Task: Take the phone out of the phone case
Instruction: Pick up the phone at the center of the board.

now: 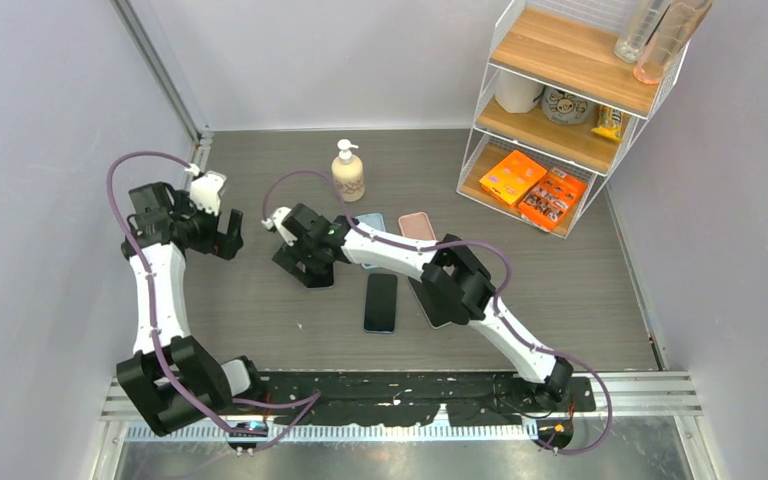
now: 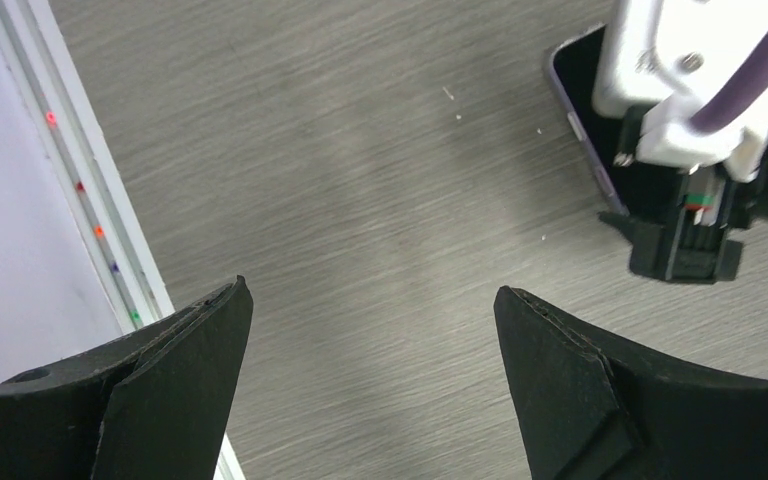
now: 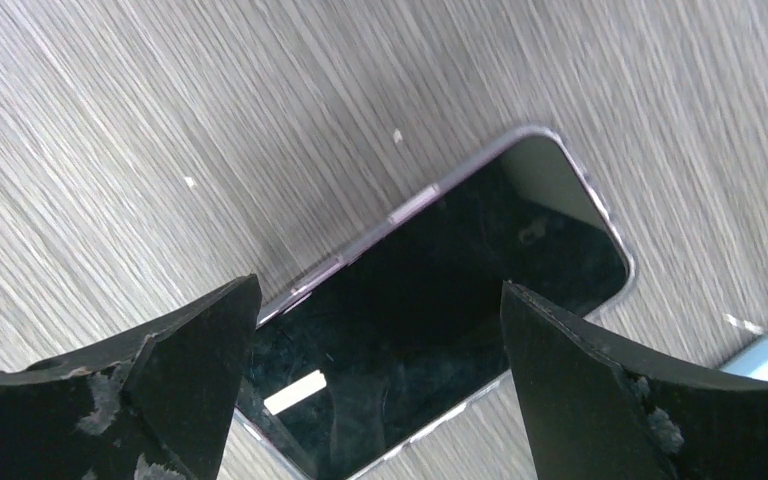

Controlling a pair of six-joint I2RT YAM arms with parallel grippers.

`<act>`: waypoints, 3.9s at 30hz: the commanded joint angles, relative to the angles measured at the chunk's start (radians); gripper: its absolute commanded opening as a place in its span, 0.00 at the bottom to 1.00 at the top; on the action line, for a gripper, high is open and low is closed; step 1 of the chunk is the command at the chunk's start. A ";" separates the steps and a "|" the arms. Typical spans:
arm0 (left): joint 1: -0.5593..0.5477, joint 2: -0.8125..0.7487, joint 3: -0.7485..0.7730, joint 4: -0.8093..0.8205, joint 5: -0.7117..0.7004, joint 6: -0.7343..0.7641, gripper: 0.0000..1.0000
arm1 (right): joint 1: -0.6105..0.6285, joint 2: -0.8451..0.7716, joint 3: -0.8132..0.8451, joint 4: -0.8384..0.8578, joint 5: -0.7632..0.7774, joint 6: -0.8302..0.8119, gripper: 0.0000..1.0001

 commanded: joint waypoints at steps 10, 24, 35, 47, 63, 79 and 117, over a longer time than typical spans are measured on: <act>-0.031 -0.096 -0.086 0.041 -0.025 -0.011 1.00 | -0.034 -0.163 -0.285 -0.056 0.063 0.067 0.95; -0.079 -0.081 -0.096 0.024 -0.039 -0.021 1.00 | -0.059 -0.238 -0.334 -0.014 0.072 0.146 0.96; -0.080 -0.051 -0.095 0.025 -0.042 -0.025 0.99 | -0.079 -0.240 -0.342 0.008 0.049 0.186 0.96; -0.080 -0.034 -0.088 0.019 -0.037 -0.021 1.00 | -0.115 -0.213 -0.333 -0.010 -0.026 0.236 0.95; -0.080 -0.023 -0.072 0.008 -0.039 -0.024 1.00 | -0.090 -0.158 -0.361 -0.028 -0.033 0.258 0.95; -0.080 -0.037 -0.069 0.008 -0.060 -0.041 0.99 | -0.062 -0.101 -0.376 -0.047 0.003 0.241 0.97; -0.078 -0.282 -0.163 0.220 -0.112 -0.329 1.00 | -0.060 -0.373 -0.258 -0.062 -0.034 0.056 0.05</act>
